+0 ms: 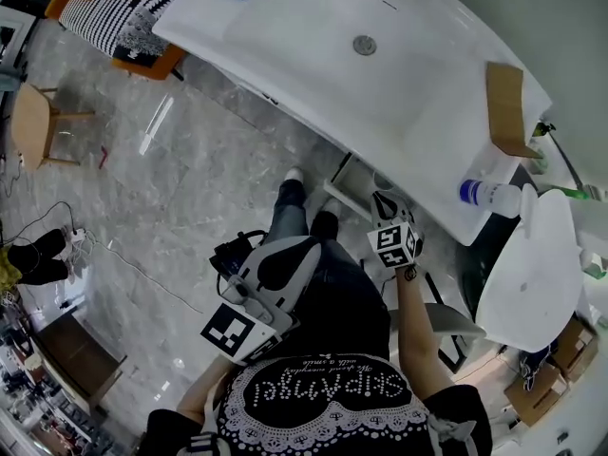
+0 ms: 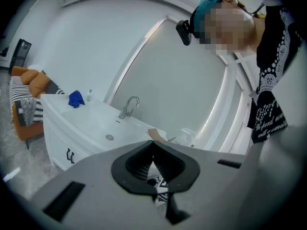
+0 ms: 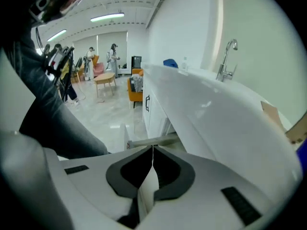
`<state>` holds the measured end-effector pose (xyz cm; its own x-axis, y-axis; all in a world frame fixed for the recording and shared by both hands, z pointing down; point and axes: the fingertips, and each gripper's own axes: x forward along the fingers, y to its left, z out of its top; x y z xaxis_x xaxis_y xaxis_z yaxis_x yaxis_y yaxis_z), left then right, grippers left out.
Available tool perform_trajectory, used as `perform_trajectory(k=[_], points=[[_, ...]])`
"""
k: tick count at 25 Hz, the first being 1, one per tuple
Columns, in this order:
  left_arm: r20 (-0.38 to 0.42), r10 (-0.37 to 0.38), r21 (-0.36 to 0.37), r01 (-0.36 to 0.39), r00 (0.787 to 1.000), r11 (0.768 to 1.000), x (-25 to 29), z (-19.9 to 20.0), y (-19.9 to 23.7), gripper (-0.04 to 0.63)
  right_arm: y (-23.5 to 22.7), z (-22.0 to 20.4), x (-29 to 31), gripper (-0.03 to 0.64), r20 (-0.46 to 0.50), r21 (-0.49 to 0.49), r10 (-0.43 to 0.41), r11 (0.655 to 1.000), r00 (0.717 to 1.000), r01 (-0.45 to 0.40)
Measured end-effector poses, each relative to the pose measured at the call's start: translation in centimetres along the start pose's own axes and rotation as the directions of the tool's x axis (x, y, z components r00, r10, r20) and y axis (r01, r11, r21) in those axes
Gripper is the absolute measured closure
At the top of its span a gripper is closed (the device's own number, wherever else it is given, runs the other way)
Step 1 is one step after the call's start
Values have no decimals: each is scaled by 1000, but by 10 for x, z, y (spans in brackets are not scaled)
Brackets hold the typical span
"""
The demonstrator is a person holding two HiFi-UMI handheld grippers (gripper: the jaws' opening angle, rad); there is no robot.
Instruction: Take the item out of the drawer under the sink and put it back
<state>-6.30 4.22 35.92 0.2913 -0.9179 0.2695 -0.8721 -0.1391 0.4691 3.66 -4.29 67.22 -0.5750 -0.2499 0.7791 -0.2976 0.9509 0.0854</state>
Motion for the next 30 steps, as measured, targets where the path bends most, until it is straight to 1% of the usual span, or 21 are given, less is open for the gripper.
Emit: perform_trajectory(k=[4,10,16,21,23,26,30], points=[[15,-6,2,6,1000,1000,2,1,0,591,-3,24,-26,598,101,80,-29,997,994,21],[41,-15,5,15,999,1000,8,5,-6,591,-18,51,-62,600,199,148,-95,987,975,66],[67,-28,29,26,997,999,14,11,-15,591,-24,65,-101,600,273,243,-143,967,951,75],[85,-41,58,36,996,998,17,20,-21,591,-33,77,-139,600,345,356,-207,931,916,77],[80,-49,78,43,996,996,17,19,-20,591,-38,83,-151,600,369,374,-234,924,900,87],[95,-51,78,44,994,996,20,24,-20,591,-44,91,-172,600,404,400,-274,911,873,101],[109,-72,100,61,991,993,22,32,-21,591,-46,96,-199,600,435,430,-321,895,841,119]])
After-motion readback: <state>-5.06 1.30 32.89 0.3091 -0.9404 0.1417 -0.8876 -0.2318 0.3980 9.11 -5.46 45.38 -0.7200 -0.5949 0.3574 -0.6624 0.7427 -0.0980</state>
